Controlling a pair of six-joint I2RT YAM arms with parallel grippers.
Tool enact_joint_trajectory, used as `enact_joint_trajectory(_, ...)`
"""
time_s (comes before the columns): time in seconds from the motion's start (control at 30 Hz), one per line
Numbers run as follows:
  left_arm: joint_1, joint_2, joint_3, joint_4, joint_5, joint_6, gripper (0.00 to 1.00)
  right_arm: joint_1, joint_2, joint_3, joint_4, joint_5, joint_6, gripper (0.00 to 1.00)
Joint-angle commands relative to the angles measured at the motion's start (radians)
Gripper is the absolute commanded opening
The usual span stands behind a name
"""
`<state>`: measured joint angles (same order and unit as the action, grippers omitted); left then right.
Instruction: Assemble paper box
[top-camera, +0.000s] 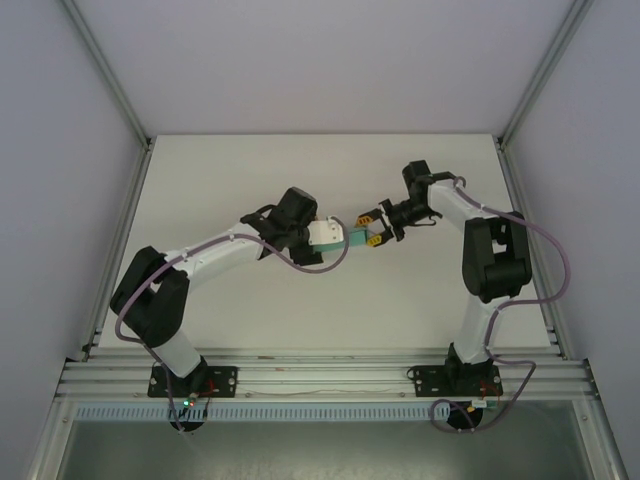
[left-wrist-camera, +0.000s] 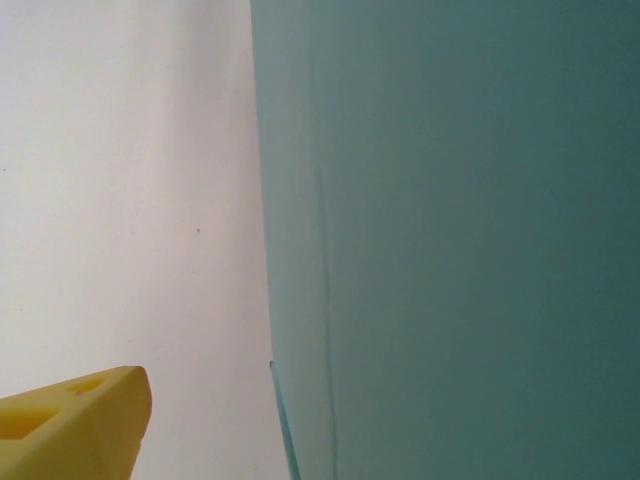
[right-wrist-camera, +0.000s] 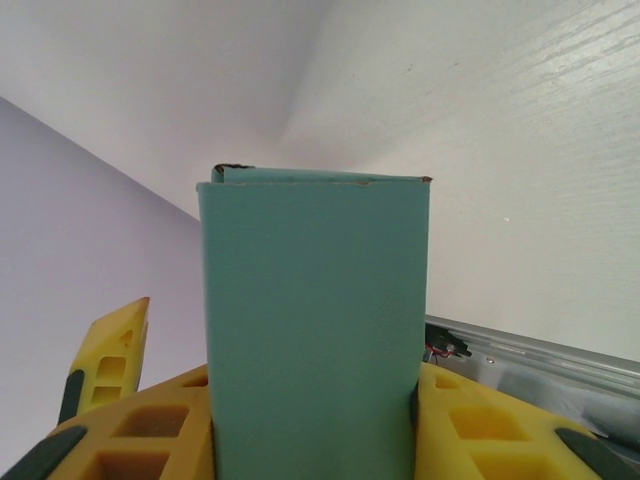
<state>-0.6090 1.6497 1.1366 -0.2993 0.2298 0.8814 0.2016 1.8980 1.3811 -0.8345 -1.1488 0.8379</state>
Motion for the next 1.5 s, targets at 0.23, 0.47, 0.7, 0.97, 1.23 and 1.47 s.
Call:
enact_joint_trajectory(0.23, -0.001, 0.001, 0.022, 0.080, 0.011, -0.033, 0.66, 0.012, -0.065, -0.030, 0.017, -0.022, 0.037, 0.59)
enact_joint_trajectory(0.47, 0.008, 0.022, 0.066, -0.067, 0.060, -0.021, 0.63, -0.034, -0.194, -0.063, 0.138, 0.275, 0.046, 1.00)
enact_joint_trajectory(0.7, 0.044, 0.078, 0.168, -0.261, 0.110, -0.034, 0.59, -0.057, -0.429, -0.102, 0.200, 0.845, -0.246, 1.00)
enact_joint_trajectory(0.97, 0.060, 0.095, 0.169, -0.271, 0.168, -0.046, 0.54, -0.057, -0.741, -0.401, 0.700, 0.614, -0.713, 1.00)
enact_joint_trajectory(1.23, 0.070, 0.113, 0.178, -0.246, 0.209, -0.051, 0.50, 0.053, -0.614, -0.246, 0.339, 0.480, -1.124, 0.97)
enact_joint_trajectory(1.47, 0.083, 0.147, 0.213, -0.276, 0.233, -0.039, 0.48, 0.143, -0.381, -0.076, 0.101, 0.687, -1.265, 0.79)
